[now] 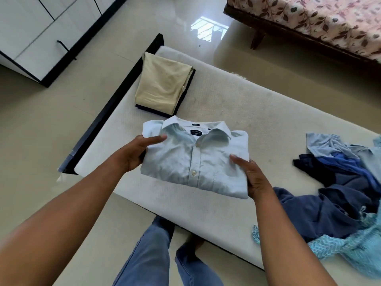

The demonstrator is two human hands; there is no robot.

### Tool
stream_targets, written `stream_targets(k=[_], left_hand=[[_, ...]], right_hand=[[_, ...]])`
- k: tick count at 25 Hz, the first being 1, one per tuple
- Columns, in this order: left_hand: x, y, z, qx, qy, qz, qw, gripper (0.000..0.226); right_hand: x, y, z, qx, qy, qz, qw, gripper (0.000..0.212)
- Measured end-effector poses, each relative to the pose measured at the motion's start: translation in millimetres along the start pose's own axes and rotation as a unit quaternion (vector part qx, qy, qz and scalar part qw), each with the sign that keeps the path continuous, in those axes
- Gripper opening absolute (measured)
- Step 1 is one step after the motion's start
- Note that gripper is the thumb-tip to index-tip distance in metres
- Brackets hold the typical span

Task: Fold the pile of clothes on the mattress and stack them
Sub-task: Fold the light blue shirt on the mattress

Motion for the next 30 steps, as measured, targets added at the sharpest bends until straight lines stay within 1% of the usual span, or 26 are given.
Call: stream_targets(k=[2,3,5,7,10,12,14,16,18,19,20,22,23,24,26,28,30], left_hand=[[-26,-9,-11,-0.047,-0.012,-0.017,0.999,0.052],[-46,-15,-19,-0.071,-0.023,-0.005,0.997,0.057],[-81,-24,-31,-0.105,-0.046,0.041,0.993,0.064],[-120,-22,-35,-0.113,-0.063,0.065,0.989,0.064],[-176,-9,-17,-0.117,-0.073,0.057,0.989,0.065],[-216,3,14,-0.121,-0.053,0.042,0.990,0.067],[-260,20,54,-0.124,-0.011,0.023,0.992,0.066],[-309,34,97,-0.116,0.037,0.023,0.992,0.060],[-366,40,125,-0.108,0.077,0.040,0.990,0.055],[-392,39,128,-0.114,0.084,0.059,0.988,0.057],[-414,35,124,-0.134,0.076,0.079,0.985,0.066],[-444,28,91,-0.180,0.016,0.100,0.979,0.088],[-453,25,70,-0.206,-0.016,0.105,0.973,0.089],[-459,19,52,-0.233,-0.028,0.117,0.965,0.084],[-472,6,33,-0.275,0.007,0.155,0.949,0.066],[-475,-6,21,-0.271,0.031,0.189,0.943,0.043],[-473,-8,13,-0.256,0.031,0.198,0.946,0.026]], right_hand=[[-32,-21,11,0.049,0.001,0.058,0.997,0.043],[-47,-27,16,0.059,0.001,0.074,0.996,0.044],[-70,-40,27,0.060,0.001,0.098,0.993,0.041],[-97,-55,37,0.061,0.009,0.148,0.987,0.038],[-136,-71,32,0.063,0.005,0.213,0.975,0.031],[-161,-76,3,0.062,-0.022,0.231,0.971,0.032],[-195,-80,-40,0.065,-0.069,0.233,0.968,0.037],[-234,-86,-84,0.067,-0.117,0.229,0.964,0.040],[-279,-99,-116,0.053,-0.148,0.229,0.960,0.039],[-301,-107,-123,0.052,-0.148,0.232,0.960,0.039],[-325,-114,-122,0.063,-0.134,0.241,0.959,0.041],[-359,-127,-97,0.126,-0.053,0.273,0.952,0.053],[-368,-131,-75,0.158,-0.006,0.283,0.946,0.058],[-376,-137,-54,0.180,0.016,0.291,0.939,0.059],[-383,-153,-28,0.180,-0.004,0.333,0.926,0.056],[-381,-165,-16,0.134,-0.031,0.373,0.918,0.050],[-380,-169,-12,0.135,-0.041,0.404,0.904,0.042]])
Point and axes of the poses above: each hand's wrist, its own x-axis away from the middle knuckle, its own y-axis out of the palm, z = x × y, the point moved 7 cm from there along -x, towards the middle knuckle, and after that the axes turned 2 degrees about z, right-handed, at the moved point
